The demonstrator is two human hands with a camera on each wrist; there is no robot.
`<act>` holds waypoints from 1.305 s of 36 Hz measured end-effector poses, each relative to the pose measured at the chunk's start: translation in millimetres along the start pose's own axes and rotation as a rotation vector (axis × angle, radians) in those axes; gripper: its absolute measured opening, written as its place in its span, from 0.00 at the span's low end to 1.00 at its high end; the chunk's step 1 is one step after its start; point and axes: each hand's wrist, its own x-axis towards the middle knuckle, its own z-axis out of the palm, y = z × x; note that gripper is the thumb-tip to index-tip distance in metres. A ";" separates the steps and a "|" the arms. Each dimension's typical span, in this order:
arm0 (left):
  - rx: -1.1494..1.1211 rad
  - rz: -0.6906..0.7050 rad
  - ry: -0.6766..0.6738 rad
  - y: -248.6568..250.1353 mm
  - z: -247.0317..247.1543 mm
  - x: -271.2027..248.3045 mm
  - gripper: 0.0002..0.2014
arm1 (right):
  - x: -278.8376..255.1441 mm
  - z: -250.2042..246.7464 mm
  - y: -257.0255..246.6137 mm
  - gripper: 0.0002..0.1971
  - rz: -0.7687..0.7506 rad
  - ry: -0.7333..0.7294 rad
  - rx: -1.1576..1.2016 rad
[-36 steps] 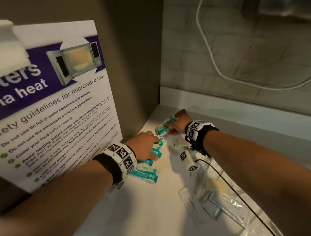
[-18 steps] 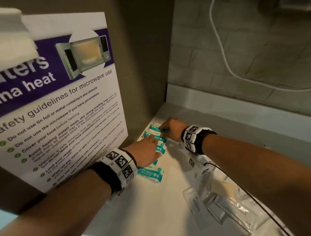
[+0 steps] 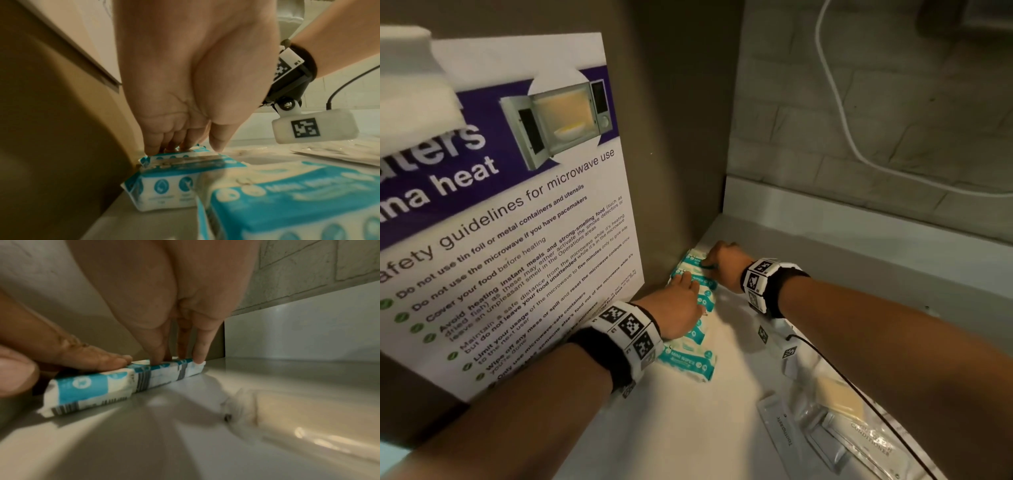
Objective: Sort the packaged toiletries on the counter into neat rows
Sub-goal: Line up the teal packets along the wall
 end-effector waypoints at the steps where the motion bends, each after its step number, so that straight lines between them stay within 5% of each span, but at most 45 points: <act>1: 0.005 0.011 -0.004 -0.8 -0.8 -1.2 0.25 | -0.6 0.0 0.1 0.17 -0.006 -0.007 -0.019; 10: -0.315 -0.031 0.126 -0.1 -6.6 -20.6 0.33 | -25.0 -15.3 -13.4 0.28 0.019 -0.100 0.040; 18: -0.400 0.066 0.389 8.8 -0.9 -69.9 0.15 | -71.3 -12.5 -23.7 0.17 -0.177 -0.053 -0.008; 21: -0.416 0.138 0.335 24.5 10.8 -85.0 0.11 | -83.6 -6.6 -29.4 0.19 -0.237 -0.072 -0.023; 27: -0.353 0.103 0.240 42.3 32.5 -93.1 0.21 | -88.1 2.5 -42.9 0.30 -0.301 -0.140 -0.052; 34: -0.345 0.007 0.221 40.3 39.4 -92.0 0.24 | -88.2 8.9 -47.6 0.20 -0.313 -0.186 -0.266; 47: -0.346 -0.083 0.152 11.2 39.9 -81.3 0.25 | -72.1 7.5 -49.8 0.27 -0.233 -0.283 -0.296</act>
